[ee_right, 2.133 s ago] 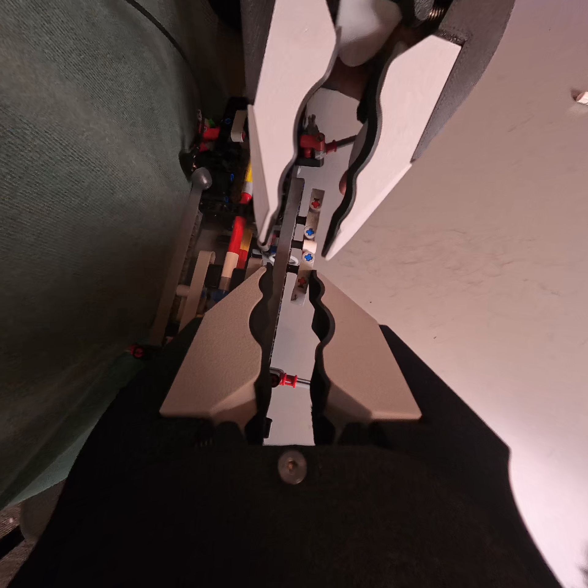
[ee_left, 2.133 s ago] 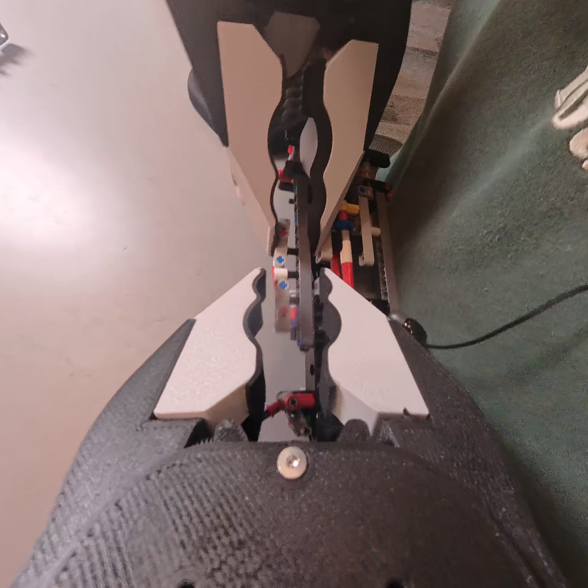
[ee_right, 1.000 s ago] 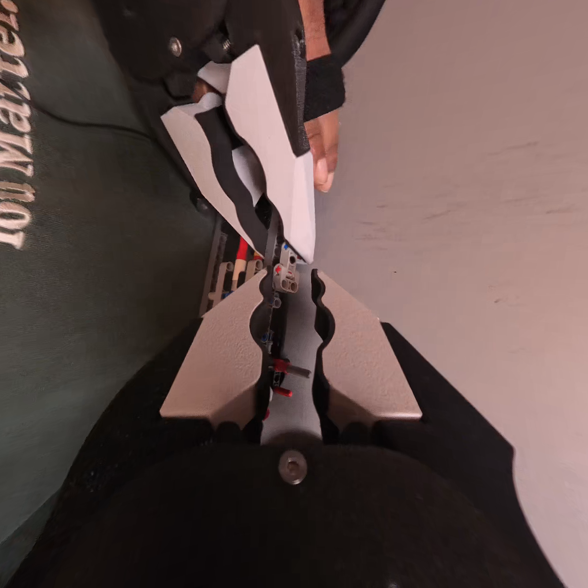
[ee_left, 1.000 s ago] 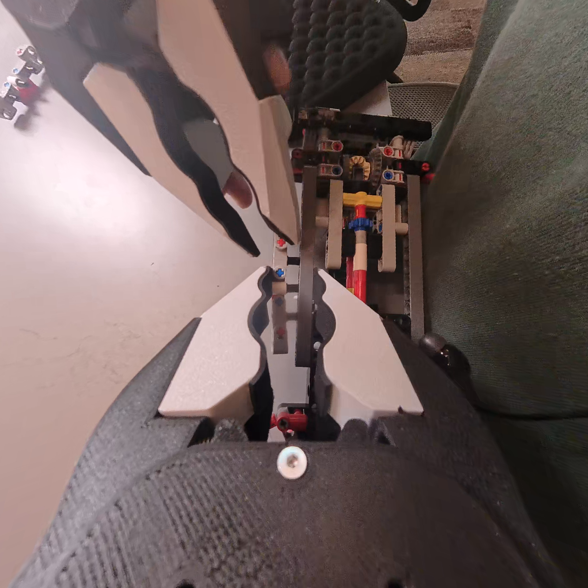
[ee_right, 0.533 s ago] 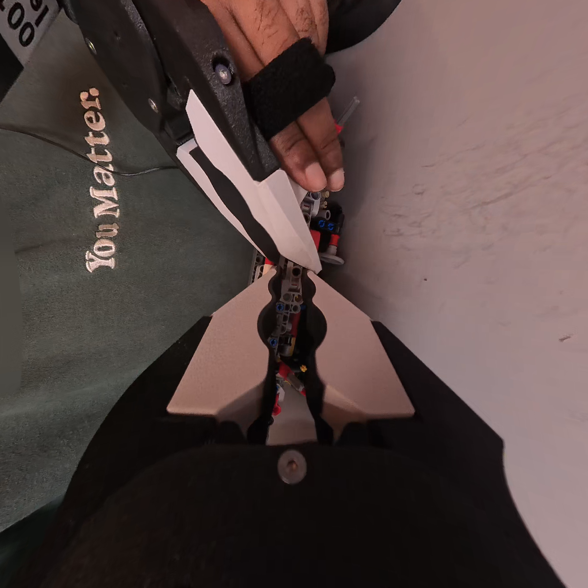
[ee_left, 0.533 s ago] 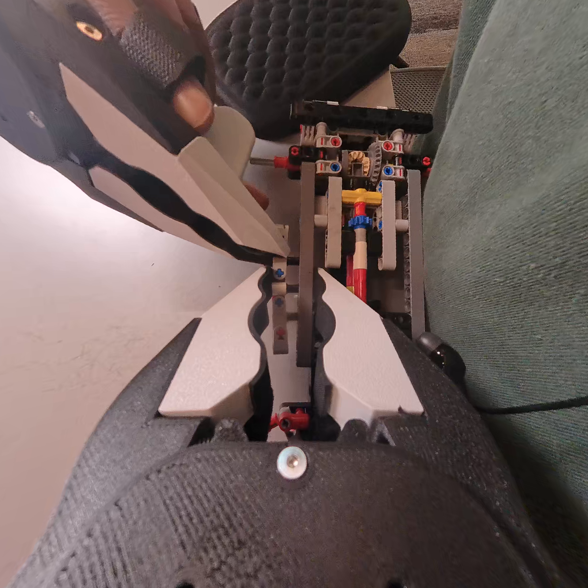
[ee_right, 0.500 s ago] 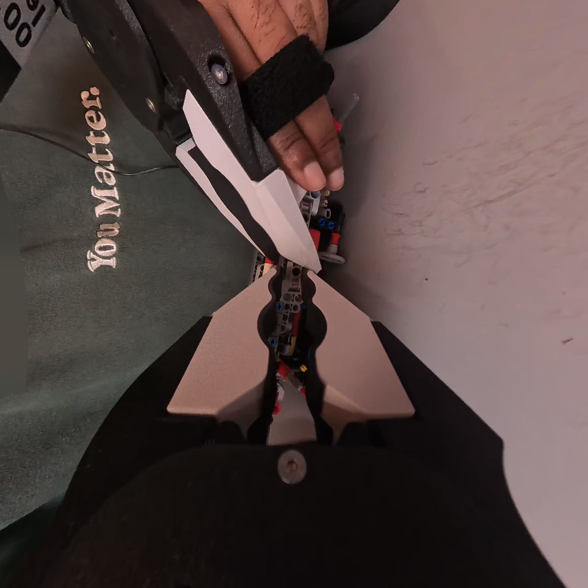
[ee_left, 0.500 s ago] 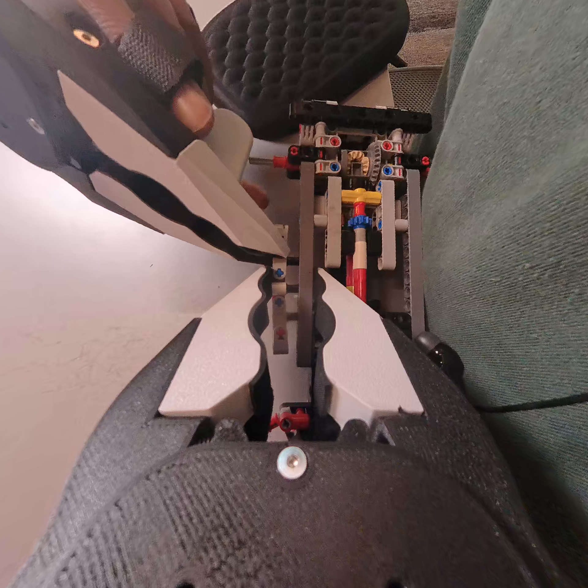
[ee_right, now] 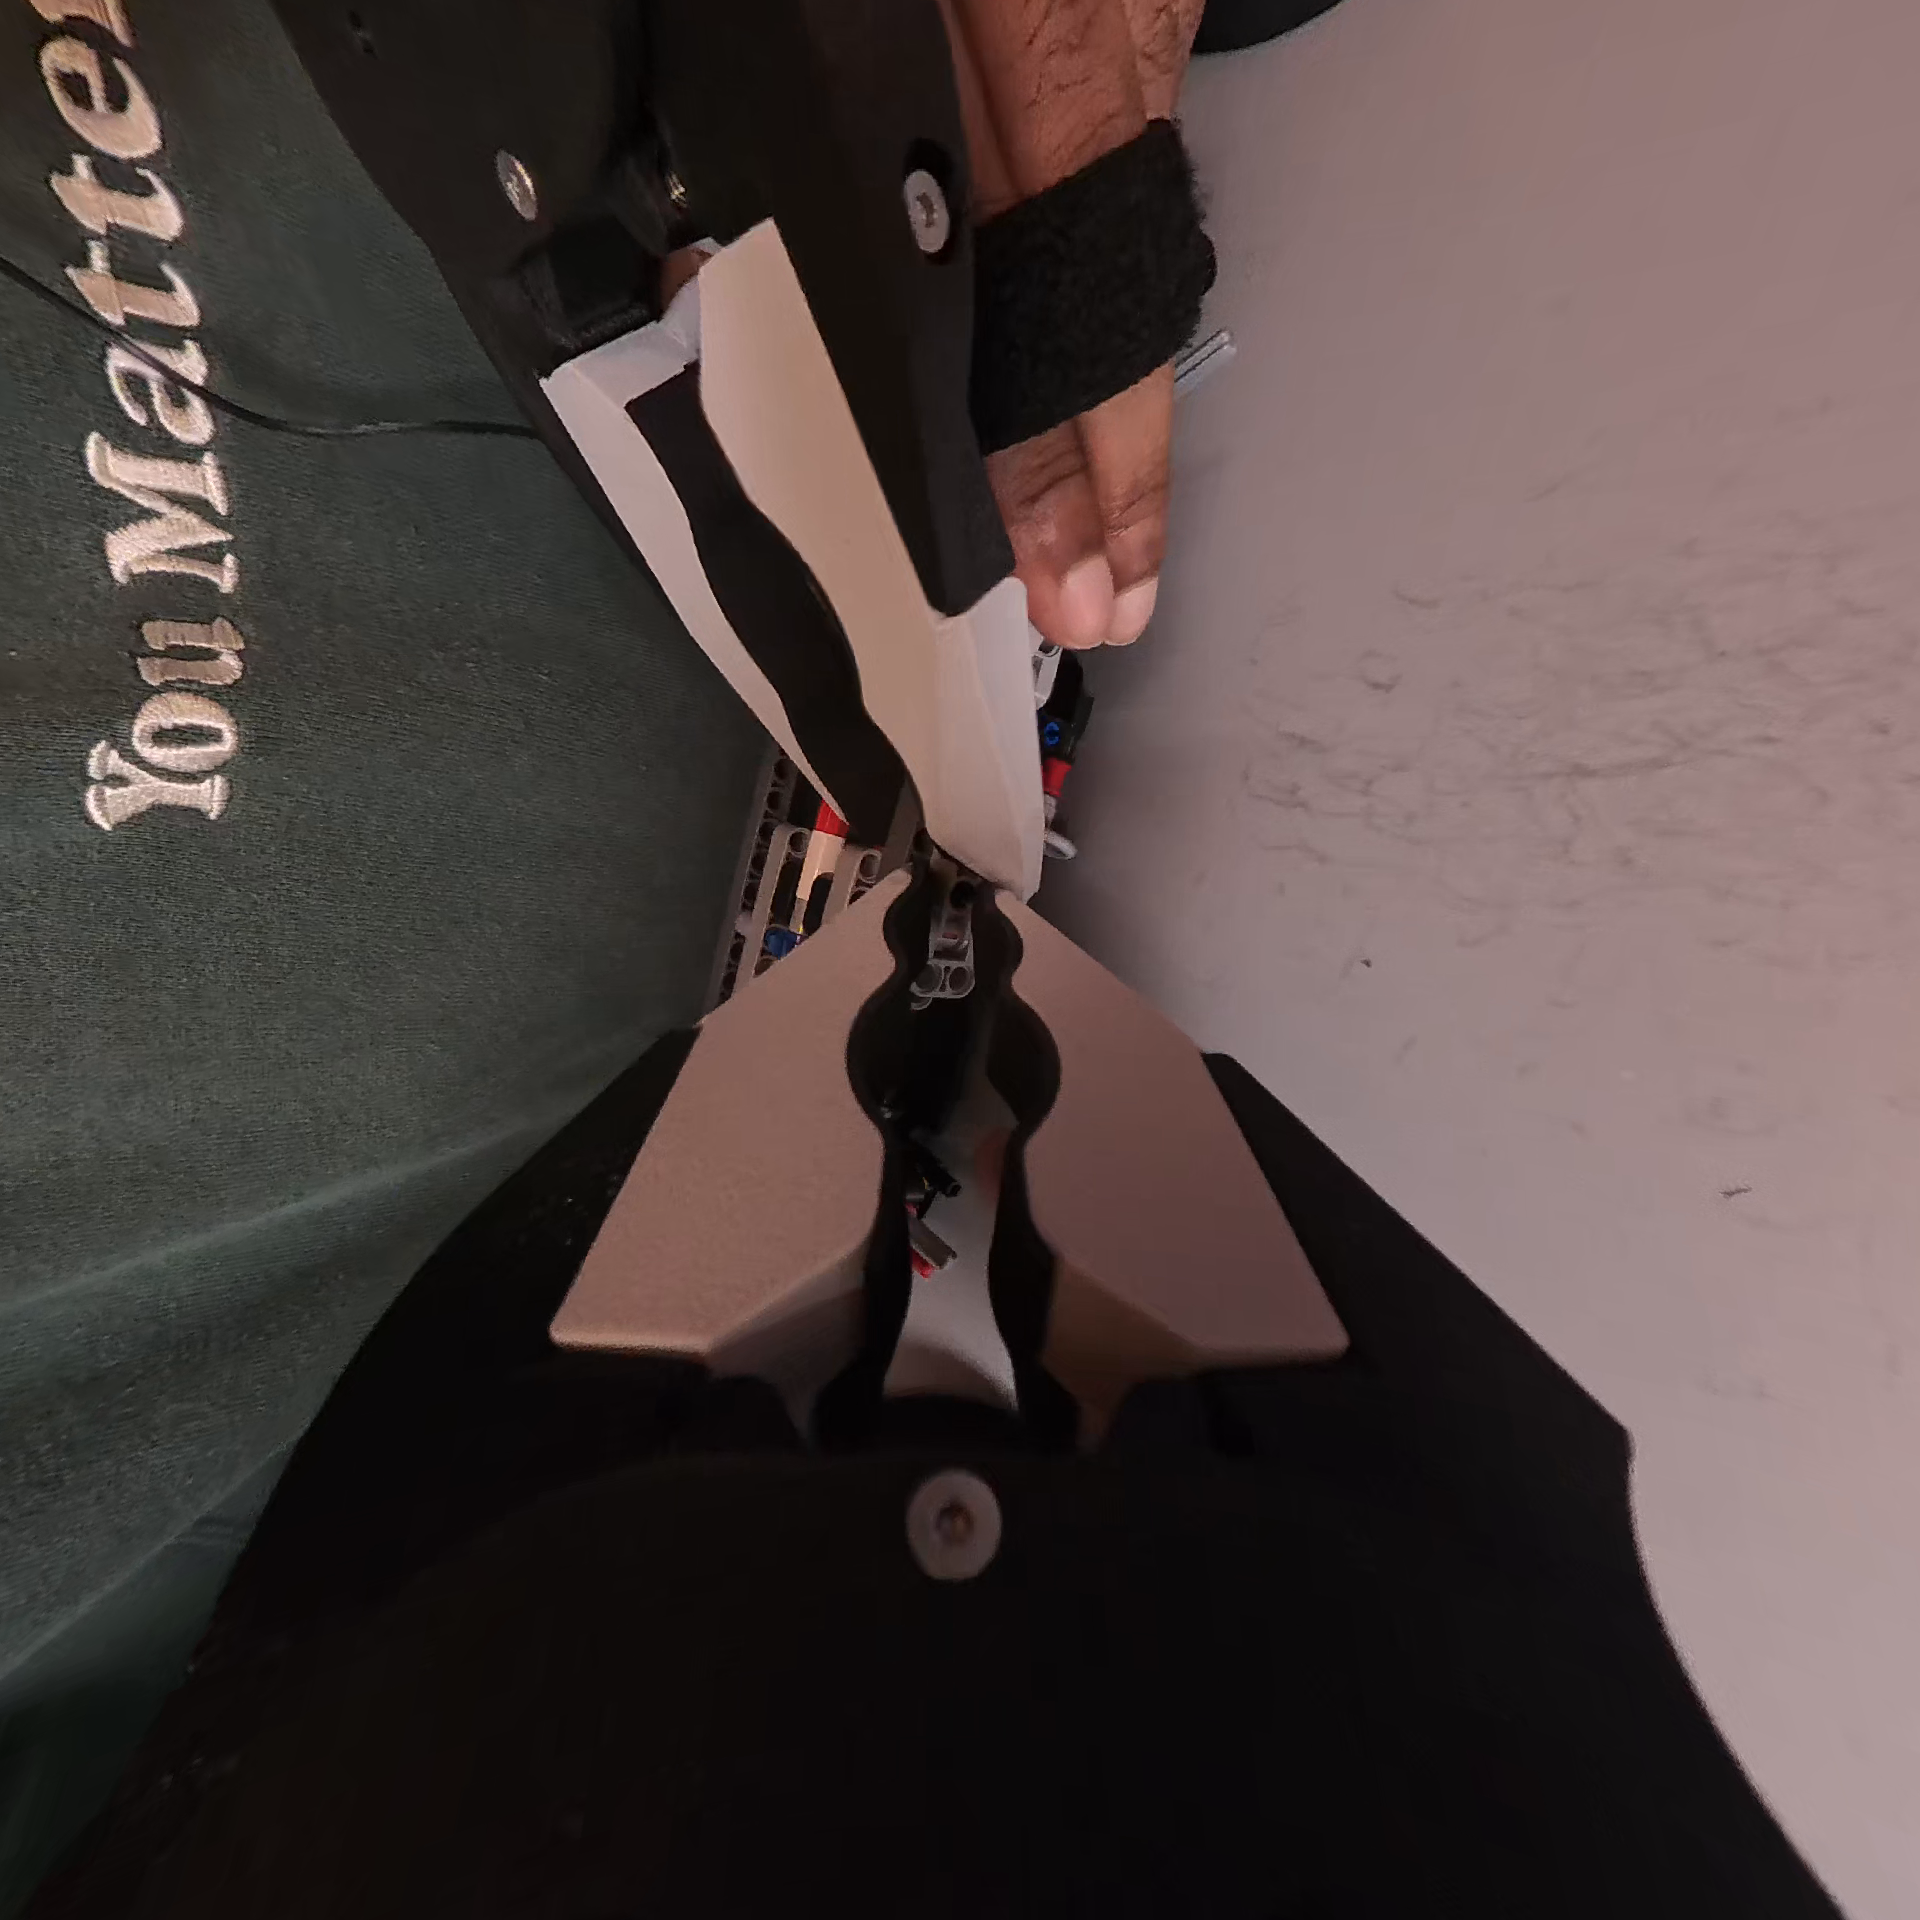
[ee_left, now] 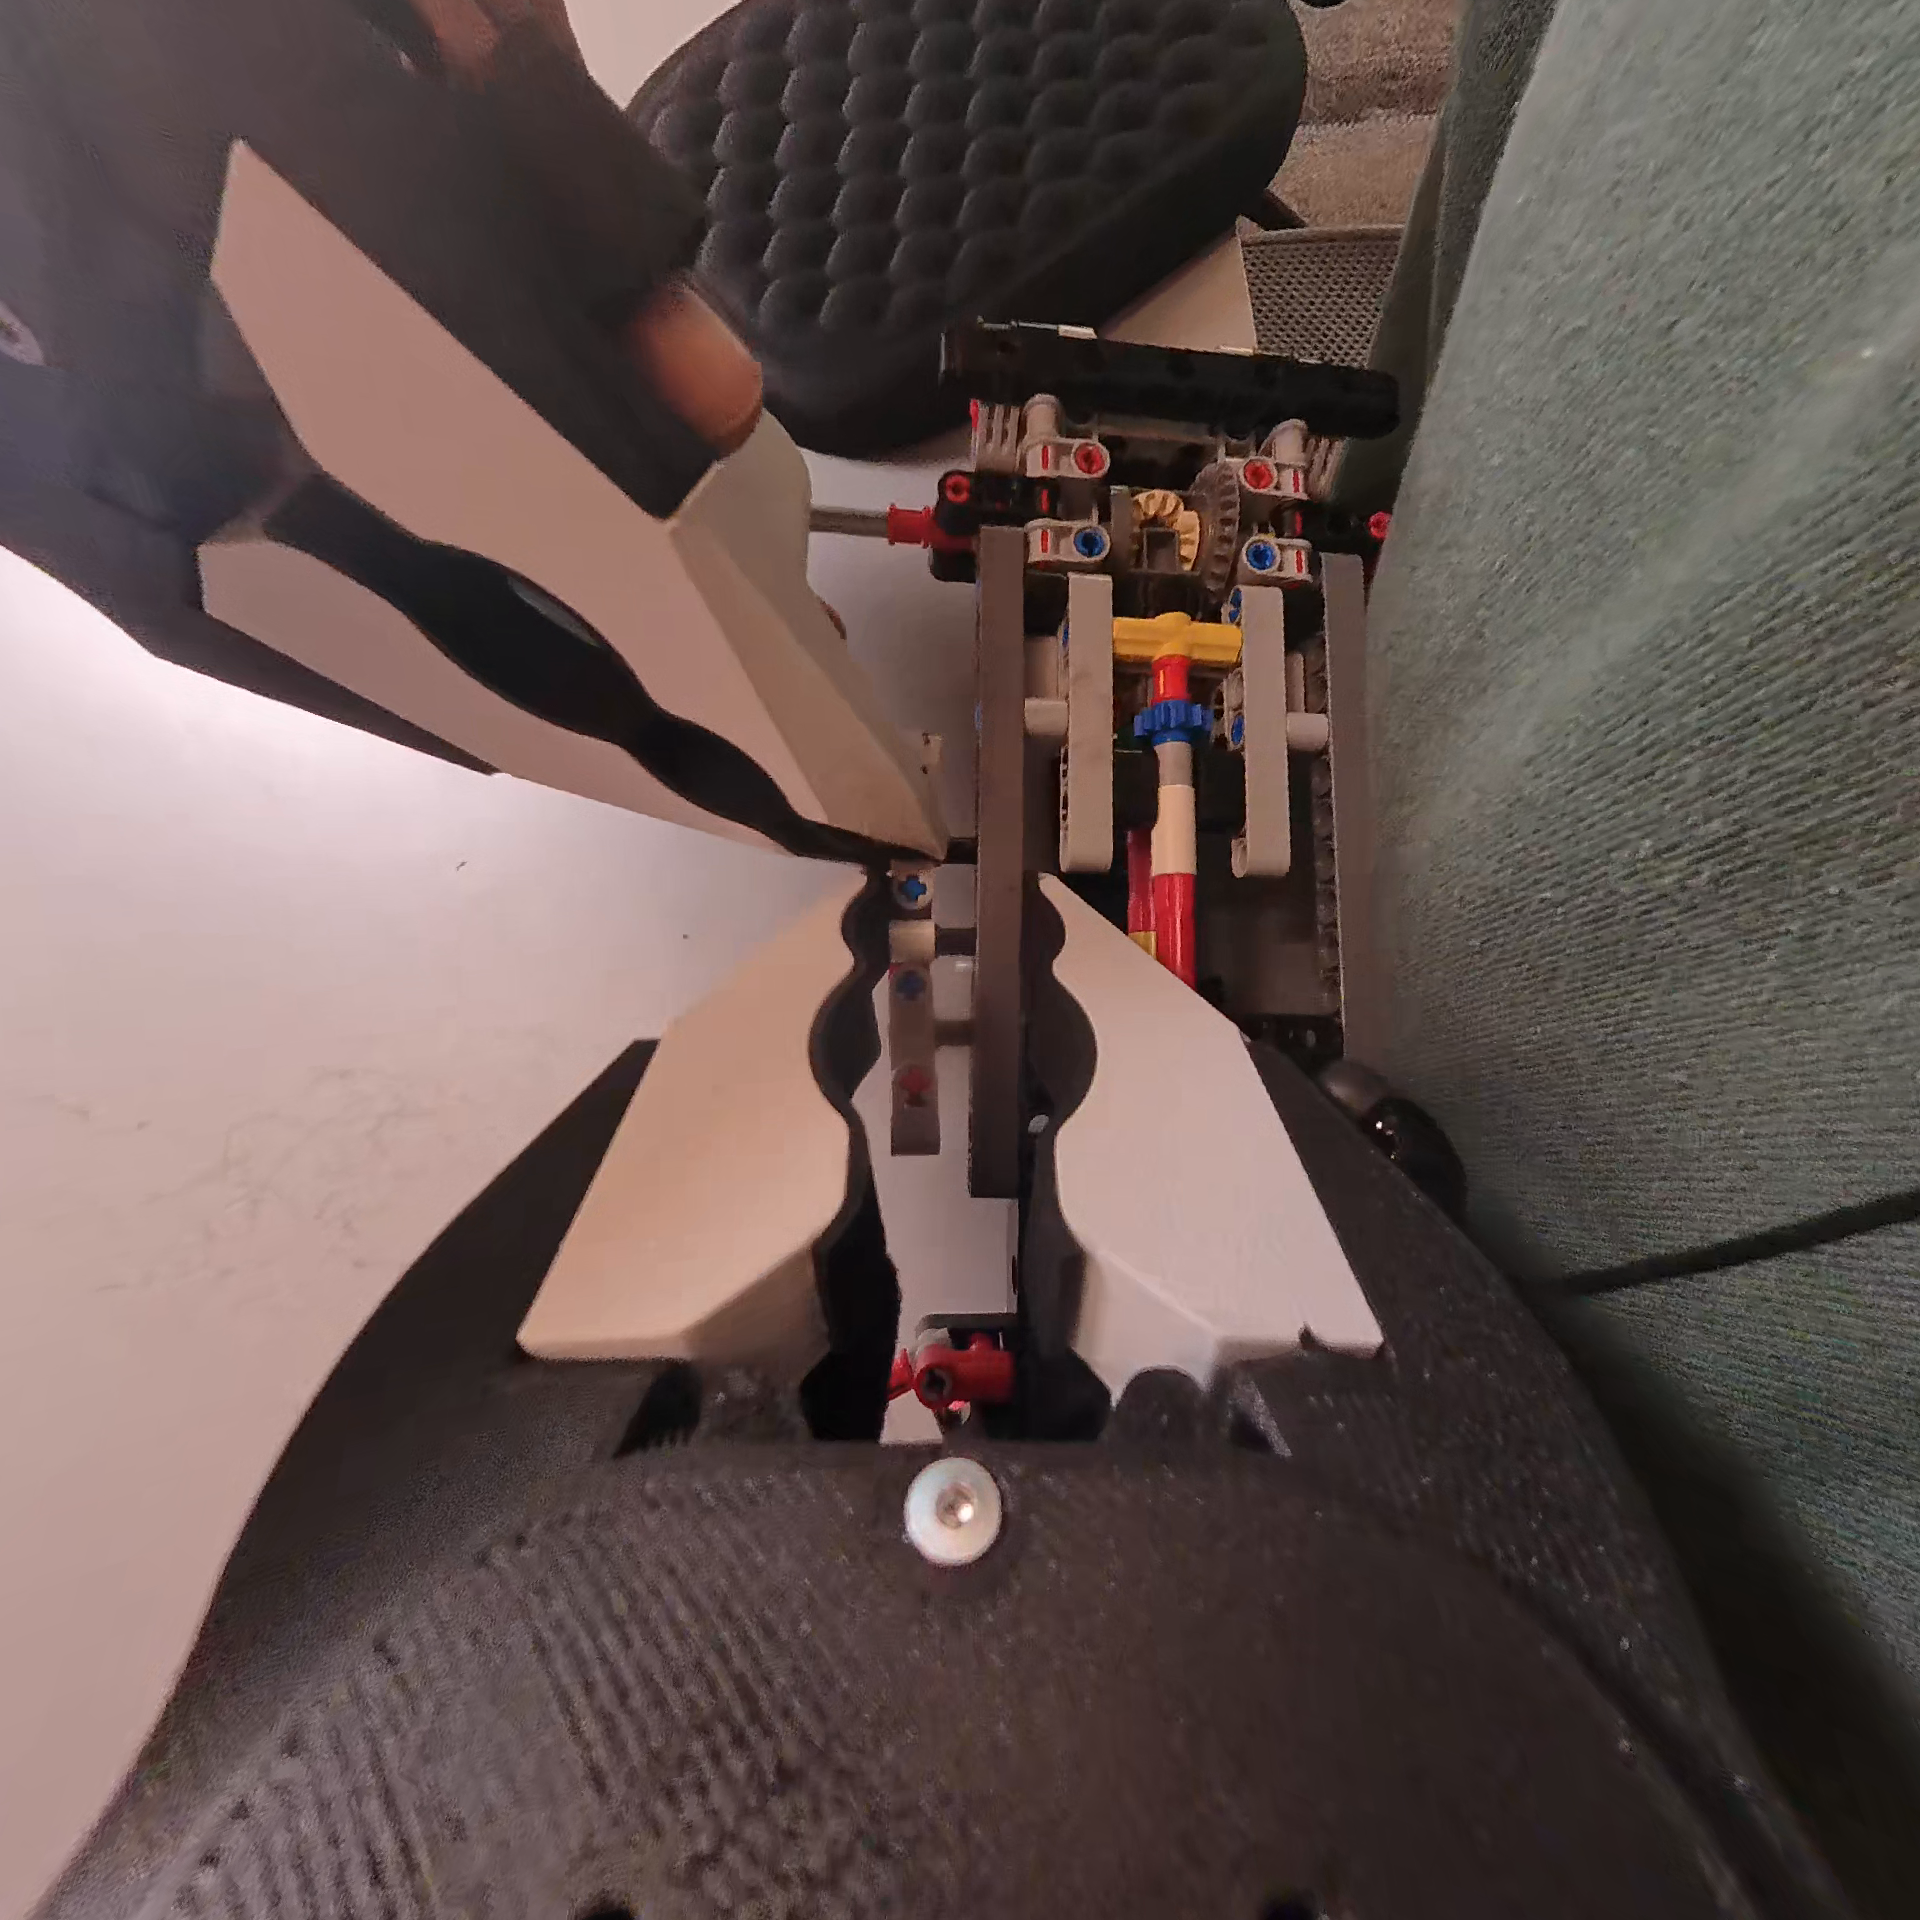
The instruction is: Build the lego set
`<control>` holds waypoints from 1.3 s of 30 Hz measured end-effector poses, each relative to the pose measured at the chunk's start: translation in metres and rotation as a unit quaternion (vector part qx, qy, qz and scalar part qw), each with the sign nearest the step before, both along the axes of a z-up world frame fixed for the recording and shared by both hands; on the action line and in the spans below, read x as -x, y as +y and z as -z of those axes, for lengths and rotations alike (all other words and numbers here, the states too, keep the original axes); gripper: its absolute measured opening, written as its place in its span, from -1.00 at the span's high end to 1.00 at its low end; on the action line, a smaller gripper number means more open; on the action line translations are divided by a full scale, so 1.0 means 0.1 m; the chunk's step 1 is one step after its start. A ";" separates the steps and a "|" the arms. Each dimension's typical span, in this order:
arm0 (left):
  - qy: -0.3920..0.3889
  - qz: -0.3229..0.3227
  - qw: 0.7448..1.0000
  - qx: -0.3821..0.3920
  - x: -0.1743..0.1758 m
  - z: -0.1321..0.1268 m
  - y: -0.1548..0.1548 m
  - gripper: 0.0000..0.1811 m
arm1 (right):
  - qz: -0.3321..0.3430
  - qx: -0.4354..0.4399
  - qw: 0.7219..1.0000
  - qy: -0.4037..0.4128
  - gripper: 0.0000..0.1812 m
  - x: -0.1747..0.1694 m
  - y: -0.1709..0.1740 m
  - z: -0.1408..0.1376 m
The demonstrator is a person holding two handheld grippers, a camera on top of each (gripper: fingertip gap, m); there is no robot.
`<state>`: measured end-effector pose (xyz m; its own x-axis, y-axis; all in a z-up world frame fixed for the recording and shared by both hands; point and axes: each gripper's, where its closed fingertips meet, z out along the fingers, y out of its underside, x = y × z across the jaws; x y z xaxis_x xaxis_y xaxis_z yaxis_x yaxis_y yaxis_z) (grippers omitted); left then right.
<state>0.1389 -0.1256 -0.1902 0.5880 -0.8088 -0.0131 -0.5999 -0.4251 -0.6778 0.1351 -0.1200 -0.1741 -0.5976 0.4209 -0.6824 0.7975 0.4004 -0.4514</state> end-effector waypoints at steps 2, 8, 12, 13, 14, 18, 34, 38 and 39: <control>0.000 0.001 1.000 -0.004 -0.01 -0.01 -0.01 0.74 | -0.004 -0.009 1.000 0.007 0.93 -0.01 -0.01 -0.01; 0.004 -0.002 1.000 -0.015 0.00 -0.01 0.02 0.74 | 0.002 0.053 0.997 -0.051 0.94 0.00 0.03 -0.03; 0.005 -0.003 1.000 -0.013 0.00 -0.01 0.02 0.74 | -0.009 0.078 0.993 -0.085 0.93 0.00 0.04 -0.04; 0.004 -0.004 1.000 -0.013 0.00 -0.01 0.02 0.74 | -0.012 0.079 0.993 -0.088 0.93 0.00 0.04 -0.04; 0.004 -0.005 1.000 -0.013 0.00 -0.01 0.03 0.74 | -0.015 0.079 0.993 -0.089 0.92 0.00 0.04 -0.04; -0.002 -0.010 1.000 -0.010 0.01 -0.01 0.03 0.74 | -0.007 0.084 0.992 -0.093 0.68 0.04 0.08 -0.04; 0.004 -0.015 1.000 -0.008 0.00 -0.02 0.06 0.74 | 0.001 0.093 0.985 -0.143 0.79 0.03 0.06 0.01; -0.003 -0.016 1.000 -0.001 -0.01 -0.02 0.06 0.74 | 0.014 0.110 0.980 -0.165 0.81 0.02 0.05 0.02; -0.004 -0.017 1.000 -0.001 -0.01 -0.02 0.06 0.74 | 0.015 0.110 0.980 -0.165 0.81 0.02 0.05 0.02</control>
<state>0.1400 -0.1195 -0.1877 0.6148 -0.7886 -0.0100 -0.5794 -0.4430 -0.6841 0.1334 -0.1148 -0.1761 -0.3188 0.2549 -0.9129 0.9244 0.2966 -0.2400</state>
